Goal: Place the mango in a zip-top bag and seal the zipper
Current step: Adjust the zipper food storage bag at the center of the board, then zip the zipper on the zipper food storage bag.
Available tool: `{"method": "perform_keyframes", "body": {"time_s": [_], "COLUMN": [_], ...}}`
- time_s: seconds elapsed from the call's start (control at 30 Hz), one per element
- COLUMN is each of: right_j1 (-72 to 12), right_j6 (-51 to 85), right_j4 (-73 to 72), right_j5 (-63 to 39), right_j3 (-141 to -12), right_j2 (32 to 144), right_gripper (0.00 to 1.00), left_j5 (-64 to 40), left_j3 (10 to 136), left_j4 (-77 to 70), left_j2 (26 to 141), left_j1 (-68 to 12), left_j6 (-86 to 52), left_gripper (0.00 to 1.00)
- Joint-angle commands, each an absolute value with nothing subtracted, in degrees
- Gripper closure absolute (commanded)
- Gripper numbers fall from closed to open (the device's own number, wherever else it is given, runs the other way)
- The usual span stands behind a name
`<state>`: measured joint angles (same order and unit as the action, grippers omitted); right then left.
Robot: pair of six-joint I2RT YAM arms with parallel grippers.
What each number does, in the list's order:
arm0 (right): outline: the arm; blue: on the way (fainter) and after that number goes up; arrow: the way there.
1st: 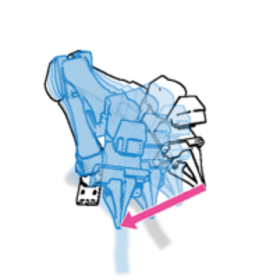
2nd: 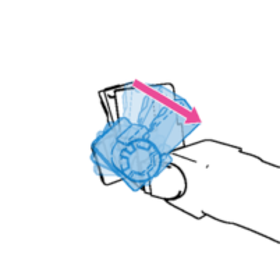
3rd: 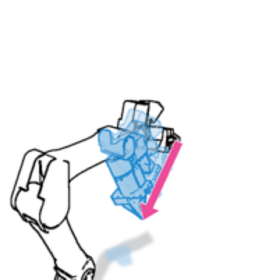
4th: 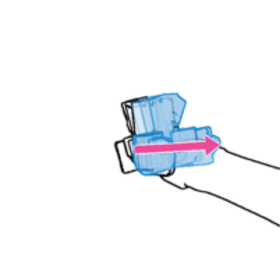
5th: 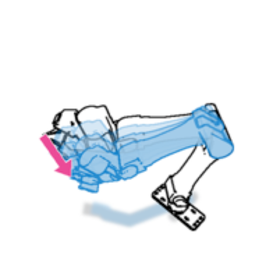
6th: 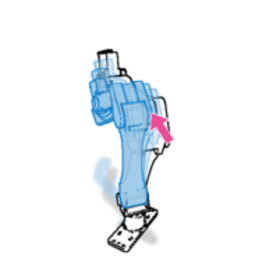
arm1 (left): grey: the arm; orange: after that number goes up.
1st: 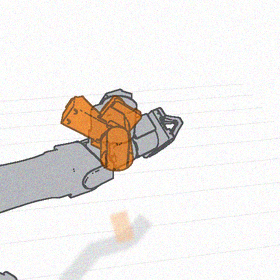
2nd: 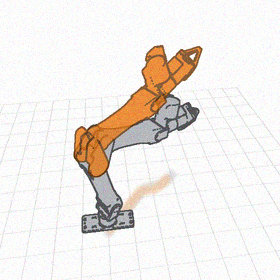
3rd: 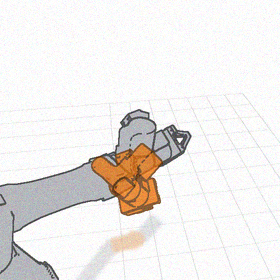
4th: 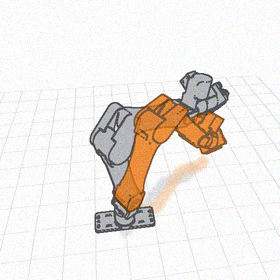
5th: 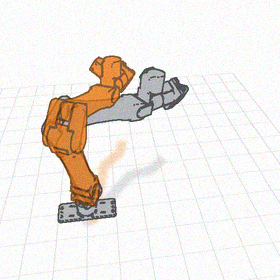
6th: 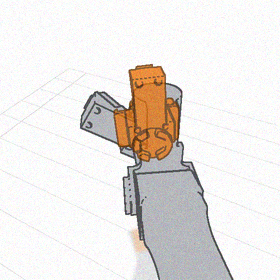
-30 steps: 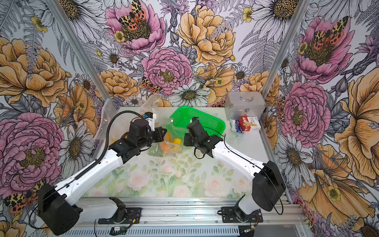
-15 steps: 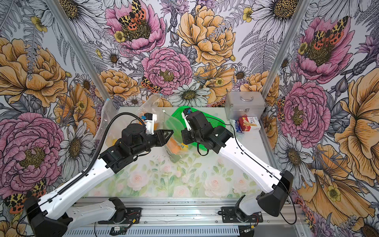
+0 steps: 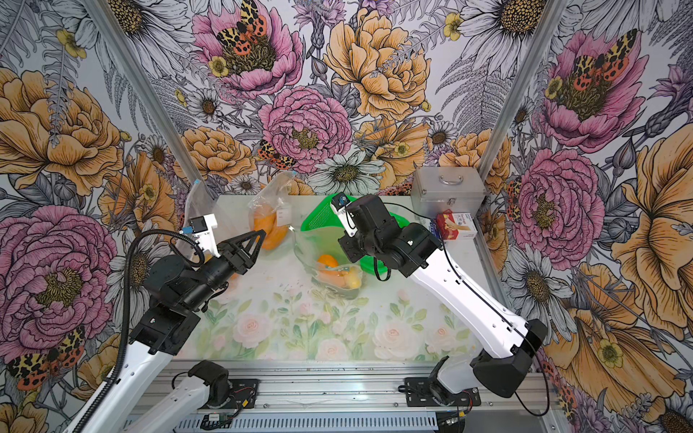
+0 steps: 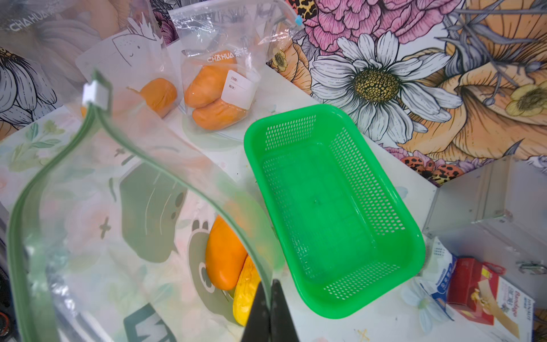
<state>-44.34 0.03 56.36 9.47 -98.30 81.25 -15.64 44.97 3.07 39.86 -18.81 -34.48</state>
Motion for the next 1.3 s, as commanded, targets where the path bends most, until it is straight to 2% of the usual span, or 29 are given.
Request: {"method": "perform_keyframes", "body": {"time_s": [0.0, 0.07, 0.23, 0.37, 0.57, 0.67, 0.77, 0.87, 1.0, 1.1, 1.17, 1.27], "right_j1": [-44.35, -44.37, -44.24, -43.71, -42.24, -41.6, -41.18, -40.8, -40.35, -39.91, -39.57, -39.07], "right_j6": [-8.87, -12.77, -20.78, -24.57, -25.37, -25.32, -25.36, -25.43, -25.33, -25.27, -25.16, -24.91], "right_j4": [55.99, 55.9, 55.91, 55.7, 54.04, 53.43, 53.09, 52.93, 52.67, 52.32, 52.21, 52.13], "right_j5": [10.75, 10.18, 9.09, 7.34, 2.42, 0.77, 0.17, -0.35, -0.44, -0.44, -0.58, -1.35], "right_j3": [-101.27, -100.86, -96.41, -92.89, -92.29, -92.32, -92.4, -92.42, -92.64, -92.77, -92.83, -92.81], "right_j2": [79.34, 78.48, 76.88, 76.64, 77.69, 78.31, 78.7, 78.86, 79.35, 79.65, 79.72, 79.69], "right_gripper": [1.0, 1.0, 1.0, 1.0, 1.0, 1.0, 1.0, 1.0, 1.0, 1.0, 1.0, 1.0], "left_j5": [-26.45, -30.8, -42.85, -47.71, -52.71, -59.94, -66.49, -68.62, -70.7, -71.01, -71.27, -71.54], "left_j3": [41.14, 38.79, 30.55, 24.54, 24.39, 27.84, 31.72, 33.5, 34.62, 34.54, 34.41, 33.65], "left_j4": [-4.44, -9.19, -23.47, -35.49, -45.55, -51.73, -52.85, -52.92, -52.99, -52.61, -52.16, -51.75], "left_j2": [41.12, 41.69, 42.42, 44.11, 53.23, 59.6, 64.24, 66.58, 67.66, 68.06, 68.28, 68.17], "left_j1": [-15.73, -15.04, -14.9, -15.19, -13.72, -11.48, -11.05, -10.99, -10.92, -10.77, -10.48, -9.81], "left_j6": [-31.98, -30.24, -24.4, -19.95, -14.32, -17.81, -19.64, -19.6, -19.58, -19.42, -19.58, -19.2], "left_gripper": [0.4, 0.39, 0.43, 0.35, 0.18, 0.16, 0.19, 0.3, 0.38, 0.55, 0.55, 0.38]}}
